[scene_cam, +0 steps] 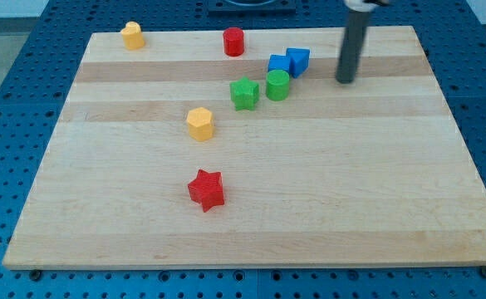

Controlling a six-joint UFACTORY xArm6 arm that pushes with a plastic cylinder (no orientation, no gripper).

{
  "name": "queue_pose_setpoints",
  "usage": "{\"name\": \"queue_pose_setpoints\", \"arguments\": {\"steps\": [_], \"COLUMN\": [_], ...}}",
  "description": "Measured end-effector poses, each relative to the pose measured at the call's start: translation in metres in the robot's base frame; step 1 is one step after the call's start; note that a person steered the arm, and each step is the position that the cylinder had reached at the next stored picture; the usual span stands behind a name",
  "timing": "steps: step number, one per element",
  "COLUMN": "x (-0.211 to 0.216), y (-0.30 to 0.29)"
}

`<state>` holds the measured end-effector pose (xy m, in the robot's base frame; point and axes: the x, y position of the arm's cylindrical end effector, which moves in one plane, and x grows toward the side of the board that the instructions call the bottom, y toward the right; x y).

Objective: Move the red star vertical to the green circle

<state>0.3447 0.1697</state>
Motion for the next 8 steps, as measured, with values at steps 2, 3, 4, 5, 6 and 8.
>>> {"name": "queue_pose_setpoints", "arguments": {"steps": [2,3,4,5,6,8], "x": [0.099,0.113,0.118,0.164,0.204,0.182], "y": [-0.096,-0.181,-0.249,-0.287,-0.269,-0.148]}}
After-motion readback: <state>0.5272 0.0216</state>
